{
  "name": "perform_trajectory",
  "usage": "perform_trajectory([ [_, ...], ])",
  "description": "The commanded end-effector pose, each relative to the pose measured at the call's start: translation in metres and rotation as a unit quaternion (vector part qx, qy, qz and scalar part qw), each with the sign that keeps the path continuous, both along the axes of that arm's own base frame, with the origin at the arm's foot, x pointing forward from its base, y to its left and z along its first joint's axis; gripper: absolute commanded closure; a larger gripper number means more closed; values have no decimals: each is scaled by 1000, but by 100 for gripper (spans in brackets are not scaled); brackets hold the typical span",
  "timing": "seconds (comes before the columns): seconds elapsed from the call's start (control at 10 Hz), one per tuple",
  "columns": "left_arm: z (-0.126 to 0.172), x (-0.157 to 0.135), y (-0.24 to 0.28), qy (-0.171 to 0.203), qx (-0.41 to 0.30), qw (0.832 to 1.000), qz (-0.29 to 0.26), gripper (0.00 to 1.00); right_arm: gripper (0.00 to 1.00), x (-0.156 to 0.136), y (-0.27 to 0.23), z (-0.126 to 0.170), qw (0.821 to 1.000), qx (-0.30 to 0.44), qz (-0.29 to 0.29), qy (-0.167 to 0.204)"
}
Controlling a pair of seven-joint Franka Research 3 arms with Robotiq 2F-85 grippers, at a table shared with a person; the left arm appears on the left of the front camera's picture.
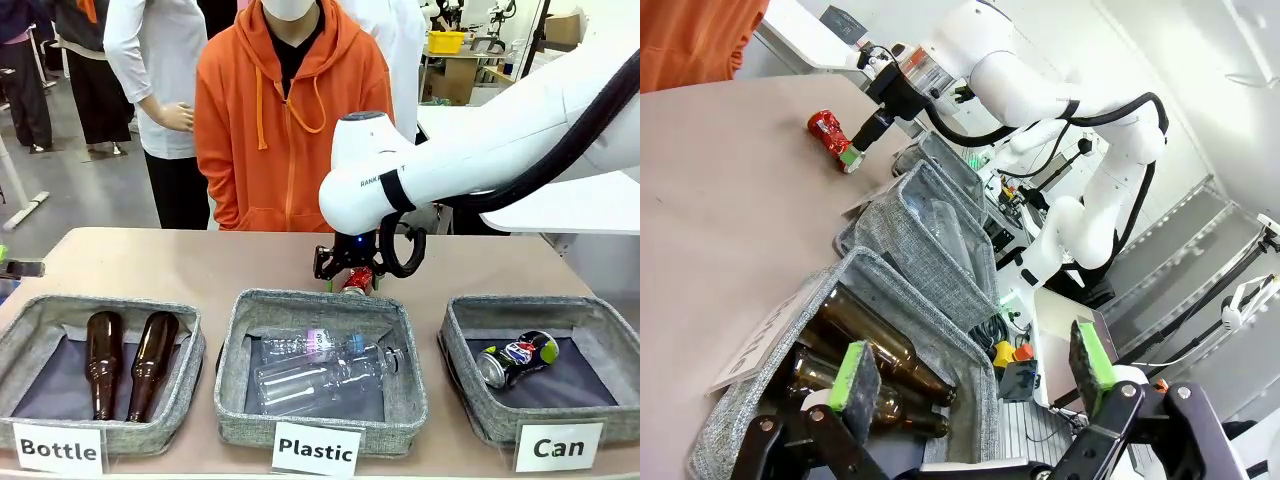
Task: Sort the can waste into the basket.
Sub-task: Pick up the can waste from the table and place it in the right Fabric basket.
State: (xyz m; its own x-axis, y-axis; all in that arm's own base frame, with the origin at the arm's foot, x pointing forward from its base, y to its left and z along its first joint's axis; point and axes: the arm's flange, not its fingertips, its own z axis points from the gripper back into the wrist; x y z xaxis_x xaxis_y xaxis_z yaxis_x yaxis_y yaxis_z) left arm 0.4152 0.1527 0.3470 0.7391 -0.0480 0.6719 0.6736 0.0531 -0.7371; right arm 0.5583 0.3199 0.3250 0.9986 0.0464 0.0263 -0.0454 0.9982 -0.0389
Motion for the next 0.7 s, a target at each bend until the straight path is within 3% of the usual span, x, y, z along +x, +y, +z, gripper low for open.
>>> perform_trajectory([
  [0.0,3,-2,-2,-4,-5,1000,5,0,0,1,5,-13,999,-9,-17,-36],
  [0.3,3,-2,-2,-4,-5,1000,5,0,0,4,15,-37,998,-14,-29,-48],
  [0.6,3,-2,-2,-4,-5,1000,5,0,0,6,7,-39,998,-16,-37,-47],
])
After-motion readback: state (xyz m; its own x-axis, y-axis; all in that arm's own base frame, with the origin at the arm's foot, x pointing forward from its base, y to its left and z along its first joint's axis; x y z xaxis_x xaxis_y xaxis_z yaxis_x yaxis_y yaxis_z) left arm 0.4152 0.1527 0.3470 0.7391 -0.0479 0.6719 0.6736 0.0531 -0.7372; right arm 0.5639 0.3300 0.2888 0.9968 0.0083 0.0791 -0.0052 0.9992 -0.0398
